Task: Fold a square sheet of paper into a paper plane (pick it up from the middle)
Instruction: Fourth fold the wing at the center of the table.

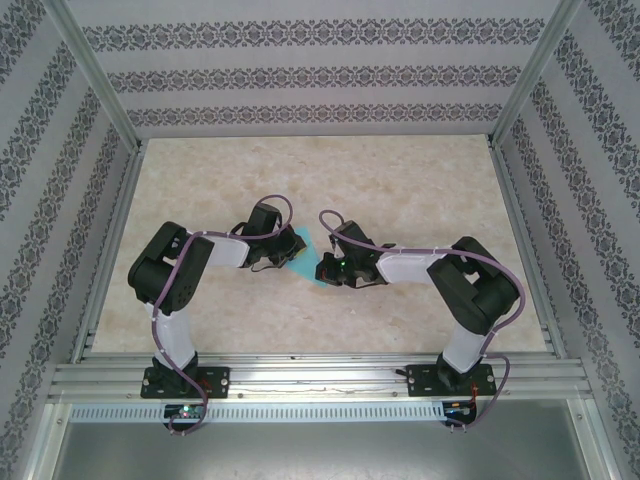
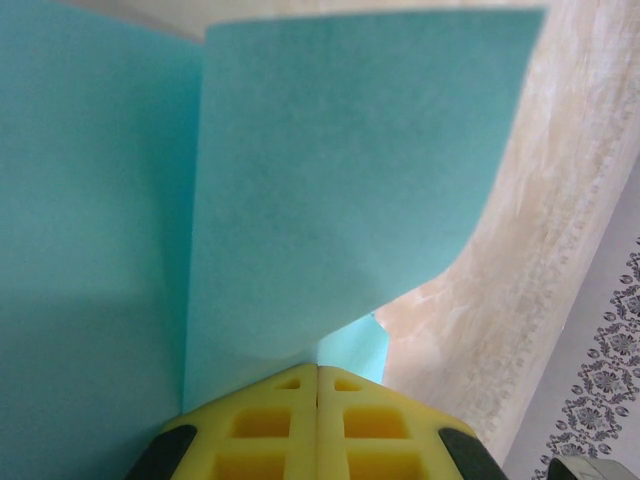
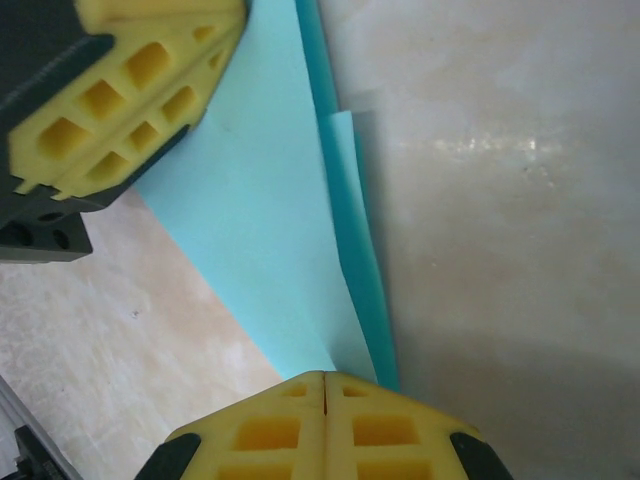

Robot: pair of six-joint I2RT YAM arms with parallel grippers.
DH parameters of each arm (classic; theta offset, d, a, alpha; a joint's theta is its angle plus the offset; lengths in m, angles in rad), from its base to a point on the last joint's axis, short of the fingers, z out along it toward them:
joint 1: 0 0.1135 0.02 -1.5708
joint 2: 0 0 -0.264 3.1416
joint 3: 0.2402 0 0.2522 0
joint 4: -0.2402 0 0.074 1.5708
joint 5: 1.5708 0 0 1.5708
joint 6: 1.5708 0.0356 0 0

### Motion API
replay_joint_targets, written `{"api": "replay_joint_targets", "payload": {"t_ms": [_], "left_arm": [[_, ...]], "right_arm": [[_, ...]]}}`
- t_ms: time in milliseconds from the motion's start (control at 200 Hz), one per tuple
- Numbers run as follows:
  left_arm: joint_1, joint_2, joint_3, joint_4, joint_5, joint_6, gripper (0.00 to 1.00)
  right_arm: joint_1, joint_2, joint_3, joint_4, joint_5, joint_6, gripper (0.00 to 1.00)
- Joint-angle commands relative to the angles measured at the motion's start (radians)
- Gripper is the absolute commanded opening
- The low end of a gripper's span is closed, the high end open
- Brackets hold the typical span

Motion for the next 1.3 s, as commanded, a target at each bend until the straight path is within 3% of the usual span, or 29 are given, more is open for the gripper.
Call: {"api": "replay_joint_targets", "payload": {"t_ms": [0,360,914,1104,1294], "left_arm": [[0.01,-0.001,-0.021,-0.093,-0.038,0.014,0.0],[0.01,0.001,-0.029,-0.079,-0.037,0.001,0.0],[0.011,0.019,-0.042,-0.086,-0.055,-0.009,0.0],[0.011,0.027,-0.029,-0.087,-0.054,-0.007,0.0],[0.009,0.01,-0.02,-0.116,-0.068,0.013,0.0]], "right_arm": [[-0.012,0.025,-0.022,0.029,-0.029,0.02,0.0],[-0.024,0.006,-0.075,0.03,-0.03,0.039,0.01],[-0.042,-0.001,-0.244,0.234,-0.118,0.149,0.04],[-0.052,-0.034,-0.24,0.297,-0.152,0.192,0.03],[-0.064,-0.098,-0.148,0.25,-0.149,0.182,0.03]]}}
